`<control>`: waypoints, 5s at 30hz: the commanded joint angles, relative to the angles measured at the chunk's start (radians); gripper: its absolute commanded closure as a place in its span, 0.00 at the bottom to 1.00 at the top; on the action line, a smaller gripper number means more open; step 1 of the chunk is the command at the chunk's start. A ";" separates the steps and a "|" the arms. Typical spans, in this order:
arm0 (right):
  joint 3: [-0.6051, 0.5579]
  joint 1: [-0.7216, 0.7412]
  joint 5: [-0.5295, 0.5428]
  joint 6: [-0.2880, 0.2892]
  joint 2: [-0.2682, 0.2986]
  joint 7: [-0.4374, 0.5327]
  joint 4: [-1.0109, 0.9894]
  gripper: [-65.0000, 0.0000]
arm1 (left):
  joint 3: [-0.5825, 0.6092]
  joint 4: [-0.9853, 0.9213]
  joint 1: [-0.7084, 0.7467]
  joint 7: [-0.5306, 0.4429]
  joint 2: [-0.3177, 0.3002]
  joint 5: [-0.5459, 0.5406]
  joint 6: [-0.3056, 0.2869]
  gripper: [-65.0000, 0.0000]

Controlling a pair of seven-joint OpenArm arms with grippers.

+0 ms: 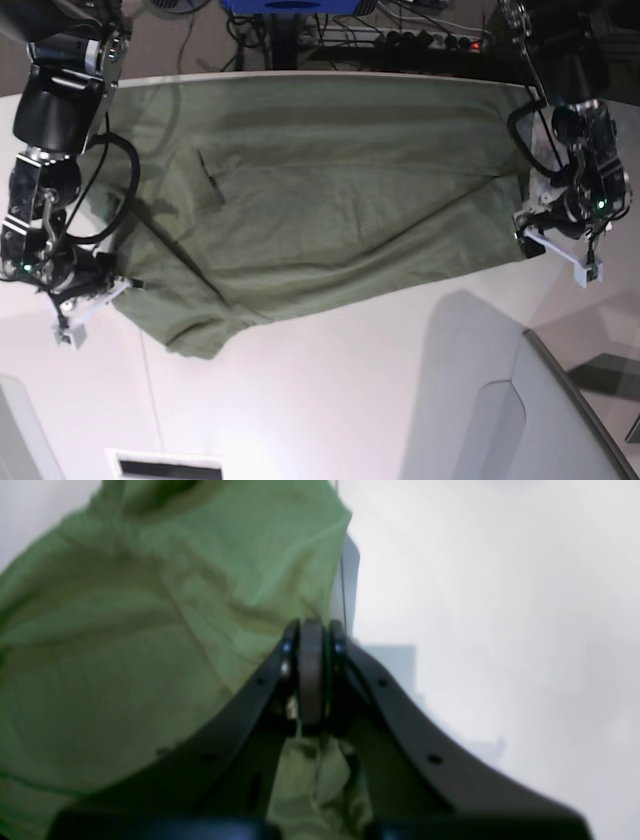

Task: Layout the t-shirt on the table in an organized manner, then fold the t-shirt properly
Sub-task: 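Move the left gripper along the opposite side edge toward the hem, then lower the left gripper onto the shirt's side edge and grasp it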

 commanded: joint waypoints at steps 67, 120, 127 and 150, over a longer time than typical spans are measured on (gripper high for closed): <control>0.000 0.023 0.005 0.006 0.014 0.020 0.015 1.00 | -0.025 -0.236 0.000 -0.329 -0.037 -0.003 -0.083 0.17; -0.001 0.025 0.005 0.006 0.015 0.060 -0.059 1.00 | -0.020 -0.393 -0.112 -0.340 -0.037 -0.136 -0.174 0.53; -0.001 0.025 0.005 0.006 0.015 0.057 -0.059 1.00 | -0.057 -0.393 -0.112 -0.338 -0.039 -0.133 -0.174 0.18; -0.001 0.012 0.005 0.006 0.029 0.060 -0.059 1.00 | -0.055 -0.541 -0.221 -0.409 -0.025 0.017 -0.174 0.86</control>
